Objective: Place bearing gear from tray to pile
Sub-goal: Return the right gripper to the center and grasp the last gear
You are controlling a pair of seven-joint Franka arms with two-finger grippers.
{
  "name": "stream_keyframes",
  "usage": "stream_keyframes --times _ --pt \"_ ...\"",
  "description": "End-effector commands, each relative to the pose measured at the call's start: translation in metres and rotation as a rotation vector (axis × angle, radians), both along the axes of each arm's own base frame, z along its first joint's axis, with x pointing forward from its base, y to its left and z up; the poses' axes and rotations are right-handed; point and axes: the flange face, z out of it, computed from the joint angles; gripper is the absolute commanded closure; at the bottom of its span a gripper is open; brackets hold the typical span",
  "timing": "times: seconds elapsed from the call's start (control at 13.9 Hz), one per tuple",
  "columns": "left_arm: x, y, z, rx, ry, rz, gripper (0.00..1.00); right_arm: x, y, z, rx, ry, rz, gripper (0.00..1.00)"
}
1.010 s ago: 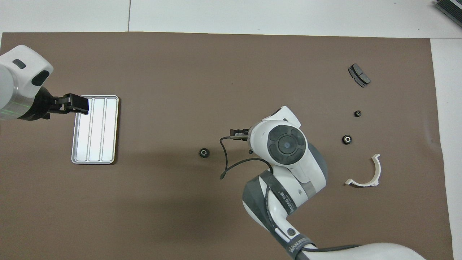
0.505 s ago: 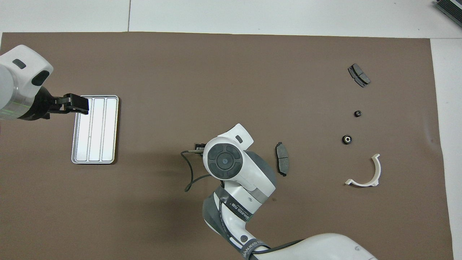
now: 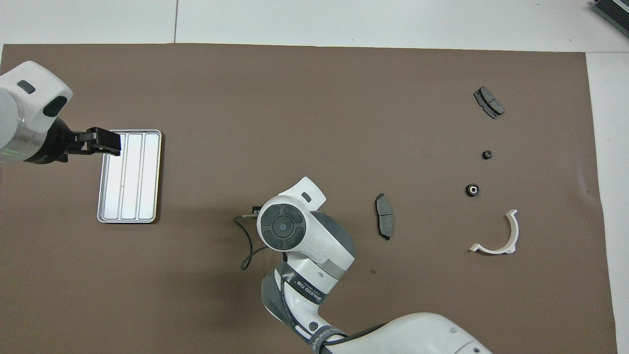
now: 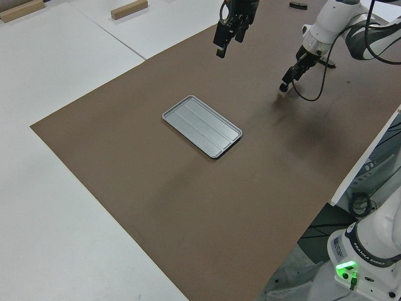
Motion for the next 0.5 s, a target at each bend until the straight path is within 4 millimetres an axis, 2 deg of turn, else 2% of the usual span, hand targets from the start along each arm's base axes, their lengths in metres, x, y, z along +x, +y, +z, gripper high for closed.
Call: stream_keyframes --times 0.0,0.14,0.36,0.43 --pt "-0.0083 0.0029 0.0021 -0.008 0.000 0.005 0.00 0.0020 0.0065 0.0016 -0.007 -0.020 -0.007 0.14" --pt "-0.0084 0.0029 0.0020 -0.007 0.001 0.005 0.00 -0.0009 0.0098 0.0016 0.001 -0.026 -0.002 0.28" --pt "-0.0086 0.0029 0.0030 -0.008 -0.002 0.005 0.00 0.0005 0.0107 0.0000 0.038 -0.056 -0.001 0.31" --pt "-0.0083 0.0029 0.0021 -0.008 0.000 0.005 0.00 0.0010 0.0112 0.0010 0.042 -0.059 -0.001 0.35"
